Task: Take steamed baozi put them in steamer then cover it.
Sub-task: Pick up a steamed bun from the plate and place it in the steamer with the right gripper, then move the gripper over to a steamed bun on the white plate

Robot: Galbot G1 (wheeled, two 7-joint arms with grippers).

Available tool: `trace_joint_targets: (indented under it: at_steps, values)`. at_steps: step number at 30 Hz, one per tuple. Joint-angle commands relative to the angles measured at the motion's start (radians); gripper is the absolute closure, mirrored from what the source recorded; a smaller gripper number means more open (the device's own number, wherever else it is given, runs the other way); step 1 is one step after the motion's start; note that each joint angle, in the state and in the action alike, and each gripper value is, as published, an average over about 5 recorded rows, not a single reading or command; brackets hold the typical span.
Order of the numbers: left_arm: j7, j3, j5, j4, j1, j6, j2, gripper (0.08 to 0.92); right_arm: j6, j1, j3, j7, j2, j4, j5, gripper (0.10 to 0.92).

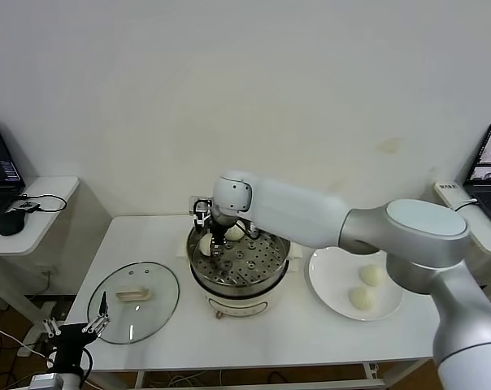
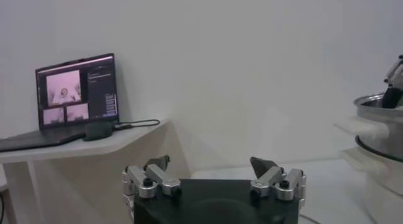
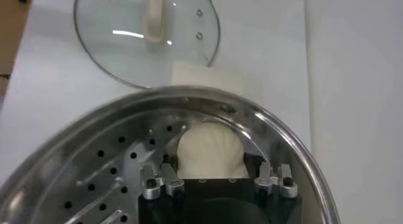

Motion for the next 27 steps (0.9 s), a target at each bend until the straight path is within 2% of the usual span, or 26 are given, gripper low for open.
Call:
trace_joint_targets:
  at_steps: [1, 8, 15, 21, 27]
  values:
    - [0.000, 0.000, 0.001, -0.001, 0.000, 0.001, 0.001, 0.177, 0.002, -0.005, 0.004, -0.035, 0.005, -0.017, -0.020, 0.235]
    - [0.001, -0.002, 0.000, -0.003, 0.001, 0.003, 0.002, 0.177, 0.141, 0.153, -0.002, -0.255, -0.169, 0.140, -0.071, 0.203]
    - [0.002, 0.003, 0.000, -0.004, -0.001, 0.006, 0.006, 0.177, 0.265, 0.309, -0.066, -0.394, -0.442, 0.338, -0.100, 0.203]
    - [0.002, 0.015, 0.003, -0.004, -0.001, 0.007, 0.009, 0.177, 0.311, 0.323, -0.075, -0.437, -0.714, 0.537, -0.143, 0.202]
    - [0.002, 0.029, 0.014, -0.005, 0.004, 0.007, 0.006, 0.177, 0.332, 0.197, -0.034, -0.432, -0.935, 0.594, -0.287, 0.203]
